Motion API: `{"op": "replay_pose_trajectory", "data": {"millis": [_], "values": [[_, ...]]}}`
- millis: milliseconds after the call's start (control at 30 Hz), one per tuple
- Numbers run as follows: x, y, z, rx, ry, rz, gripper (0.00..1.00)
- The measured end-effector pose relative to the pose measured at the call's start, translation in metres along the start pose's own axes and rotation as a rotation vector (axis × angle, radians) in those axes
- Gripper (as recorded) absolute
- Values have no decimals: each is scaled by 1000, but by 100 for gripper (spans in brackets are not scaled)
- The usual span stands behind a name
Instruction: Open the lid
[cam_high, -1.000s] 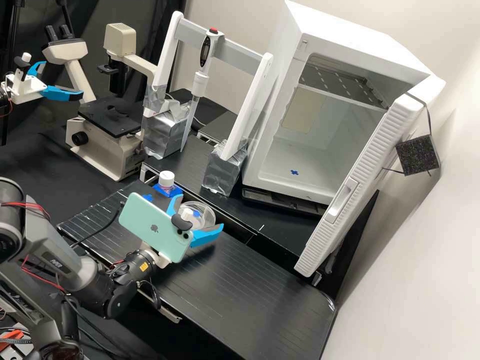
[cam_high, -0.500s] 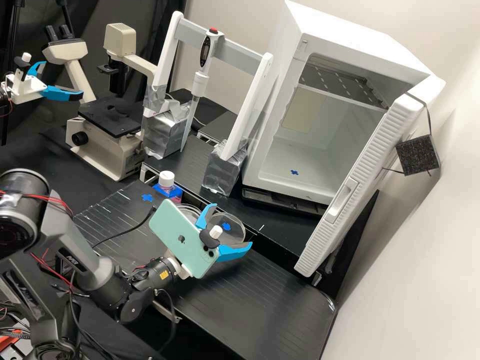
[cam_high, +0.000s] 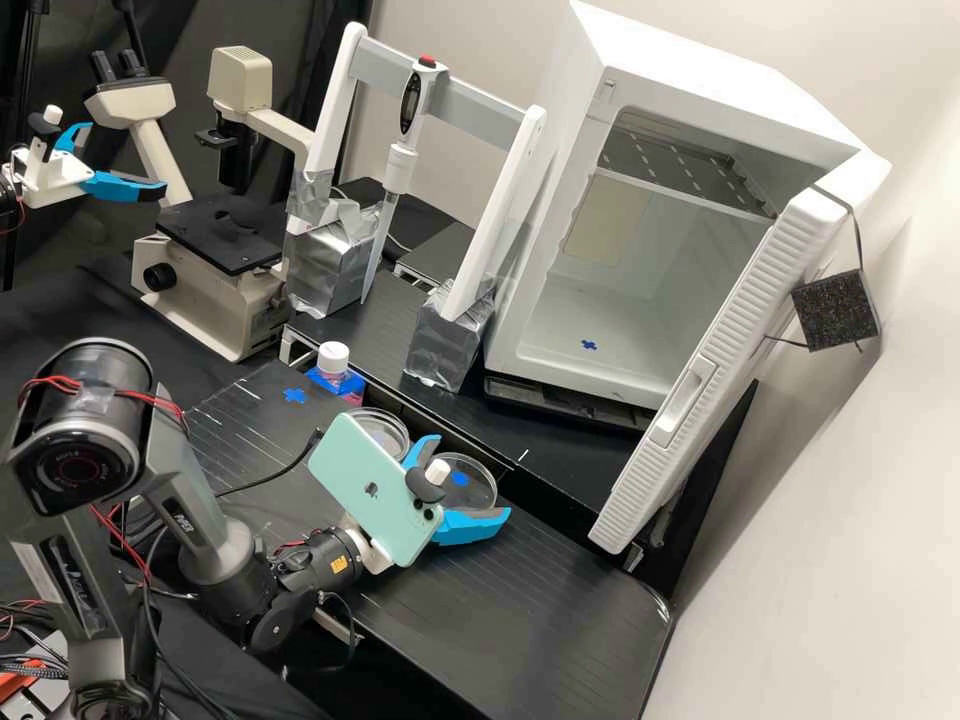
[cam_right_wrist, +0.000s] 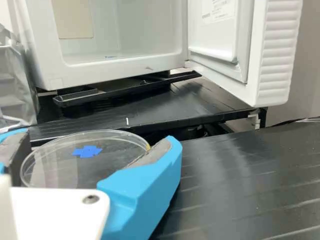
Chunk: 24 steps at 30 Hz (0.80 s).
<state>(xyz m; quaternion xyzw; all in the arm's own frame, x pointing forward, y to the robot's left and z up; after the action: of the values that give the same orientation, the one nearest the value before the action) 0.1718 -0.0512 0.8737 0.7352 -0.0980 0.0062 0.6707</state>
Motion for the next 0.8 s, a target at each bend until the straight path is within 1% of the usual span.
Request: {"op": "replay_pose_trajectory", "data": {"millis": [133, 167, 200, 400, 433, 800], "values": [[1, 0, 0, -20, -13, 25, 0], [0, 0, 1, -18, -20, 29, 0], [0, -1, 2, -26, -28, 32, 0], [1, -3, 3, -45, -25, 31, 0], [1, -3, 3, -44, -24, 31, 100], [2, -5, 5, -42, -30, 24, 100]]}}
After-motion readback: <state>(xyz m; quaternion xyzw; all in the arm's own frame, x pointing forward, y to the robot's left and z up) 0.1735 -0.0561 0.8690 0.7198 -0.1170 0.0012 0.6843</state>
